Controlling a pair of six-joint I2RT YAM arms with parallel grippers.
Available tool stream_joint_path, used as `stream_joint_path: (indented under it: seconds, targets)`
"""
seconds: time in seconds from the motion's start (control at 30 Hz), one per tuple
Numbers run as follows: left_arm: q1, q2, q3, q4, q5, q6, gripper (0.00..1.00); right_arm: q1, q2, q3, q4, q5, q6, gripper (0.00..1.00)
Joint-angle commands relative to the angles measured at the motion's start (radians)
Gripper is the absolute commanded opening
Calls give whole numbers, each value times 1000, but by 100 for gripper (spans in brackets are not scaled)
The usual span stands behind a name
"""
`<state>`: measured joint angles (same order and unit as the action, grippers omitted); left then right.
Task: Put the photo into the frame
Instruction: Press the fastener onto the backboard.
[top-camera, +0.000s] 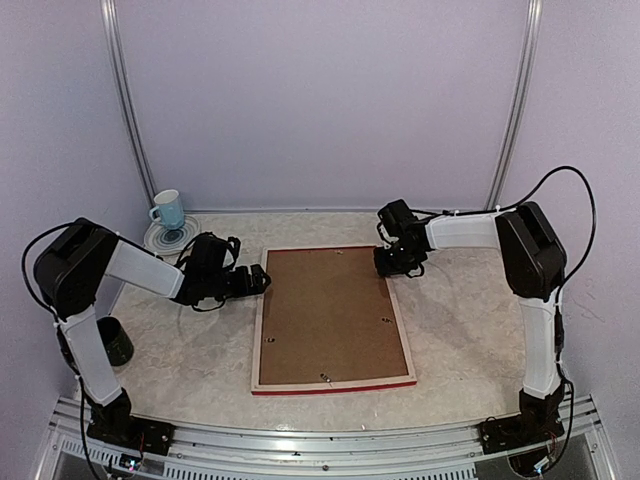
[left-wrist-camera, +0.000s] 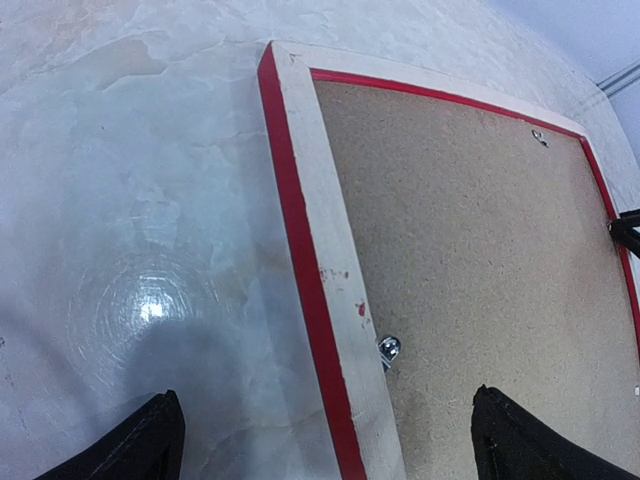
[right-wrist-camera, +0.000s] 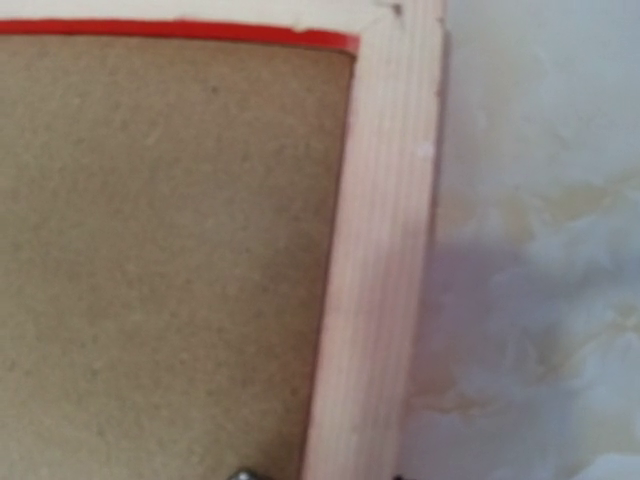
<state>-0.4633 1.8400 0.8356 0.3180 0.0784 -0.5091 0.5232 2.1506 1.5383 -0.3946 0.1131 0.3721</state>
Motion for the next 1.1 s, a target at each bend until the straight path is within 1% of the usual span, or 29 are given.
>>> stream_joint_path:
  seconds: [0.0, 0.1, 0.27, 0.67, 0.87, 0.97, 1.07]
  targets:
    - [11, 60, 13, -133, -29, 0, 99, 3, 54, 16, -55, -9, -48, 31]
    - [11, 77, 24, -150, -32, 1, 98, 3, 60, 32, -71, -39, -73, 34]
    - [11, 94, 33, -158, -22, 1, 98, 3, 65, 58, -105, -81, -115, 35]
    - [11, 102, 37, -158, -14, -1, 97, 1, 37, 70, -158, -78, -160, 36]
    - [10, 106, 38, -158, -10, -3, 97, 1, 55, 78, -166, -50, -154, 31]
    - [11, 109, 37, -158, -10, -3, 97, 1, 66, 77, -170, -6, -145, 29]
    - [11, 110, 38, -157, -10, -4, 97, 2, 60, 74, -167, 13, -138, 24]
